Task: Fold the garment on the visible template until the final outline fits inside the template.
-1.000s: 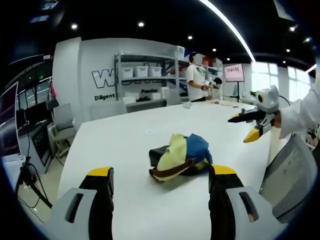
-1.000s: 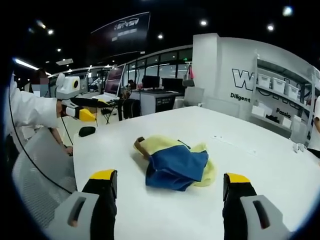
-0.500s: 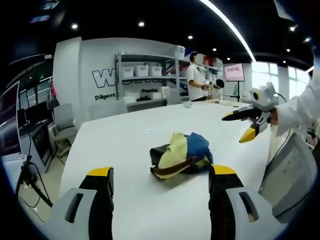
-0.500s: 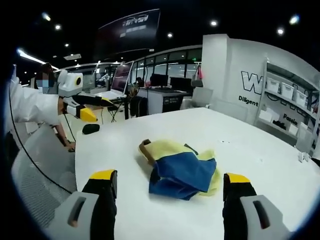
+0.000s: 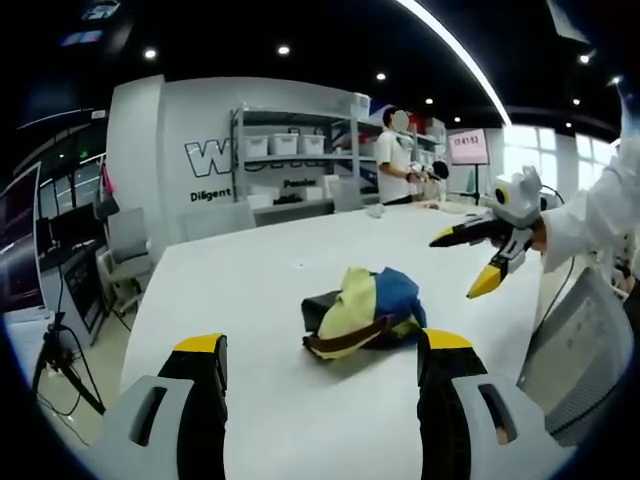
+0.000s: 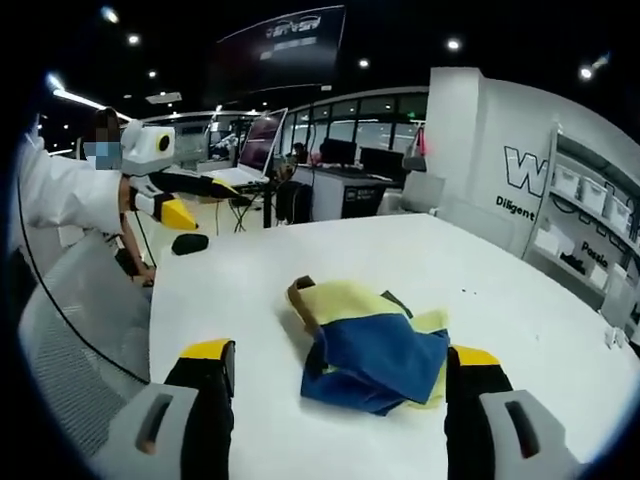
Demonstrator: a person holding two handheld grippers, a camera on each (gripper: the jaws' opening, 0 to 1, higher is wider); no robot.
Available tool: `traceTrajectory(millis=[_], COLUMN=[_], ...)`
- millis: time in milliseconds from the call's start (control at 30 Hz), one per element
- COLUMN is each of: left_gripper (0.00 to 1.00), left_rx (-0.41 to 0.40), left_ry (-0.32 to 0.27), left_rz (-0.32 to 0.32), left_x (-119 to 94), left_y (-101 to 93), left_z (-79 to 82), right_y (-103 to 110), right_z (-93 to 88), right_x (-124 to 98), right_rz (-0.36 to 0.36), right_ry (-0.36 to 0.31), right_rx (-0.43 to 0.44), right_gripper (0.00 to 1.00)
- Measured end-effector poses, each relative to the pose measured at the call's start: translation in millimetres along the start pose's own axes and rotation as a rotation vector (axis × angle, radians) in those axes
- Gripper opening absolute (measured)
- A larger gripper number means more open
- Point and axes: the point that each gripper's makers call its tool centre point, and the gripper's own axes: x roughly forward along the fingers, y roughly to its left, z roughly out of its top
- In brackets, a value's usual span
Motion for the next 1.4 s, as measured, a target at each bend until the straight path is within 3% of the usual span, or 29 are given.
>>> traceTrajectory(millis=[500,1067,1400], left_gripper=[0.74,0.74,0.74], left_rx=[-0.010,-0.012,-0.015], left_ry=[-0.016,-0.009,-0.008], left_rz=[0.004,0.003,0.009], left_x=[-3,-2,-1], left_y=[2.8,4.4,7.0], left_z=[2.9,-1.9,-3.9], right_y=[7,21,26], right_z=[-4.2,-9.7,-13.9], right_x=[28,53,63], right_rz=[0.053,0.124,0.181], right_ry=[0.049,0.088,0.117], right_rx=[-0.045,-0.089,-0.138], right_gripper=[0.88,0.72,0.58])
